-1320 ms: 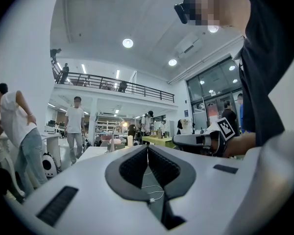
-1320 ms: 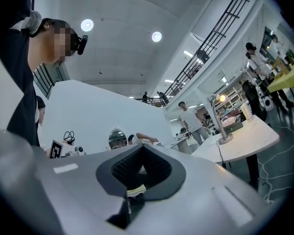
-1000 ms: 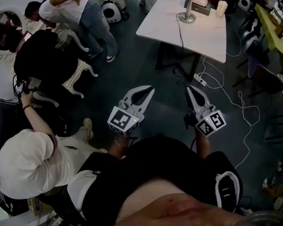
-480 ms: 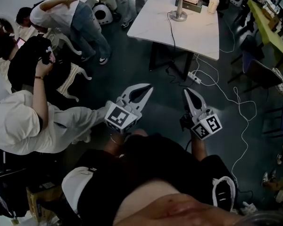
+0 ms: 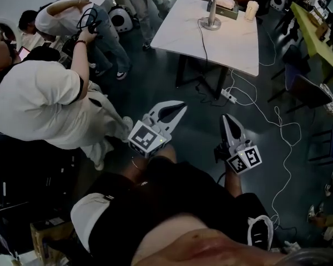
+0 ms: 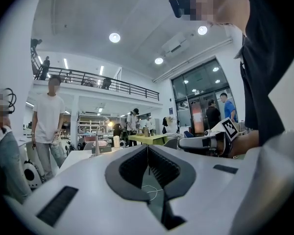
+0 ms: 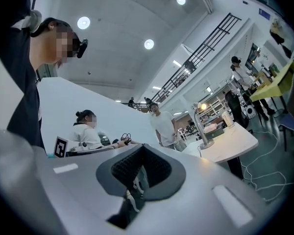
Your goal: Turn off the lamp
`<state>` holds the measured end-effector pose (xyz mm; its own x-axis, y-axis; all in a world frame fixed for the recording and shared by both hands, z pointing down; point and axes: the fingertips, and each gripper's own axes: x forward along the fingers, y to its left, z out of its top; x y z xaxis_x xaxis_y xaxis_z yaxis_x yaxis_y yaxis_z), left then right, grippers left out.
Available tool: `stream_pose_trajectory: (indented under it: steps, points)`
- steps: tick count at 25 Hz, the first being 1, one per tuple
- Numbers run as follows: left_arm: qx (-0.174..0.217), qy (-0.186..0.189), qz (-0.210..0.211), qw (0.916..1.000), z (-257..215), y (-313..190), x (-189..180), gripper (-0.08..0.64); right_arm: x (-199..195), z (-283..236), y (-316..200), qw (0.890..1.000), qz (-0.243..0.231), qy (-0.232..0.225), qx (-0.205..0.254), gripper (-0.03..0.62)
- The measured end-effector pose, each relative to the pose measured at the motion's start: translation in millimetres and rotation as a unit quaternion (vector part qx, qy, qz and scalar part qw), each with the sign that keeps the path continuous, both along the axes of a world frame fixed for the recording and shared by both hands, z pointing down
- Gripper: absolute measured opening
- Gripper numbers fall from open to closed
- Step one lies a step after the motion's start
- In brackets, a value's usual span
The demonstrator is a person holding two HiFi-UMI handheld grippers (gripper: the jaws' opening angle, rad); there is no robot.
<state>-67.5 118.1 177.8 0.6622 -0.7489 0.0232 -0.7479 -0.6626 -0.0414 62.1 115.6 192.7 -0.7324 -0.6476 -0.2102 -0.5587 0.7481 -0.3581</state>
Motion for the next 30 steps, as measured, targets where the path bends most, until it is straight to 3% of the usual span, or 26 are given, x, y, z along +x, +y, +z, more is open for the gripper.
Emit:
stream_pose_trajectory:
  steps: [4, 14, 20, 30]
  points:
    - [-0.015, 0.017, 0.001, 0.9997, -2.2, -7.3, -17.7, 0.008, -19.7, -1.4, -13.6, 1.0, -0.001, 0.005, -0.003, -0.002]
    - [-0.017, 0.022, 0.016, 0.9995, -9.3, -56.6, -63.6, 0.008, -70.7, -18.2, -53.8, 1.0, 0.012, 0.01, 0.007, -0.002]
    - [-0.034, 0.035, 0.039, 0.9981, -7.1, -84.7, -72.8, 0.008, -82.6, -17.7, -69.5, 0.999, 0.036, 0.017, -0.002, -0.002]
    - [-0.023, 0.046, 0.091, 0.9945, -14.8, -114.2, -70.2, 0.008, -84.8, -25.8, -87.5, 0.996, 0.083, 0.038, 0.006, -0.002]
